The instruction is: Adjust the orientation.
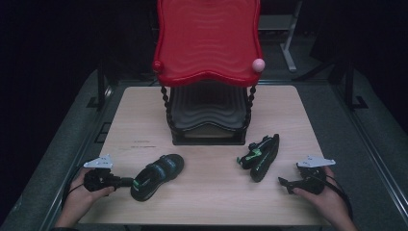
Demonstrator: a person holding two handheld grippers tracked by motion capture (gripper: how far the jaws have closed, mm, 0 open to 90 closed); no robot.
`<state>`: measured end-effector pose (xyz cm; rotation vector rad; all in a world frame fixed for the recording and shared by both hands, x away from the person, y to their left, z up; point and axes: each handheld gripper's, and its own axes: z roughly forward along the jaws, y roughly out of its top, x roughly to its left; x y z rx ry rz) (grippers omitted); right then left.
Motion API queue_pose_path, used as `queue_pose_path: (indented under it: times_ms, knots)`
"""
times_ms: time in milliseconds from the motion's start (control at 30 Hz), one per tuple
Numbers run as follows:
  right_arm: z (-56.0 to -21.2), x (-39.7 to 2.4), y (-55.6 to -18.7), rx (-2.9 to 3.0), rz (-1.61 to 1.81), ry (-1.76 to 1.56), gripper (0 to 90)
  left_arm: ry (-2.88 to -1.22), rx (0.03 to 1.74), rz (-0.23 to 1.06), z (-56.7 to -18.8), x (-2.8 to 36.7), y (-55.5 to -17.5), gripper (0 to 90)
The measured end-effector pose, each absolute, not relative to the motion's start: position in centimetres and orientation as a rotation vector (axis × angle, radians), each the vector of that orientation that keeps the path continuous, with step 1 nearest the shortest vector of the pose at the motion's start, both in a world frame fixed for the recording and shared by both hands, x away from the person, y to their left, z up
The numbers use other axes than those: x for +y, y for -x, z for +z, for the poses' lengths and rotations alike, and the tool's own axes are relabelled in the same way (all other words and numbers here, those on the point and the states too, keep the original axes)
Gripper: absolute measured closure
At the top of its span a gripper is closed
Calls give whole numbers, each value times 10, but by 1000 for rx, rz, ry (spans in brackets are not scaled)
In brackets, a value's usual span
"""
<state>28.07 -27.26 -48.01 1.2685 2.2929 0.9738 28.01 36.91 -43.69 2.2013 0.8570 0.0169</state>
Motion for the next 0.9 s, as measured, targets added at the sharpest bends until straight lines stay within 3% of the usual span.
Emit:
queue_pose_path:
  times_ms: [633,900]
  knots:
    - [-480,-272,-281,2290,972,-1271,63,-2200,690,-133,-443,337,-264,900]
    - [-480,-272,-281,2290,973,-1271,63,-2208,697,-70,-438,340,-264,898]
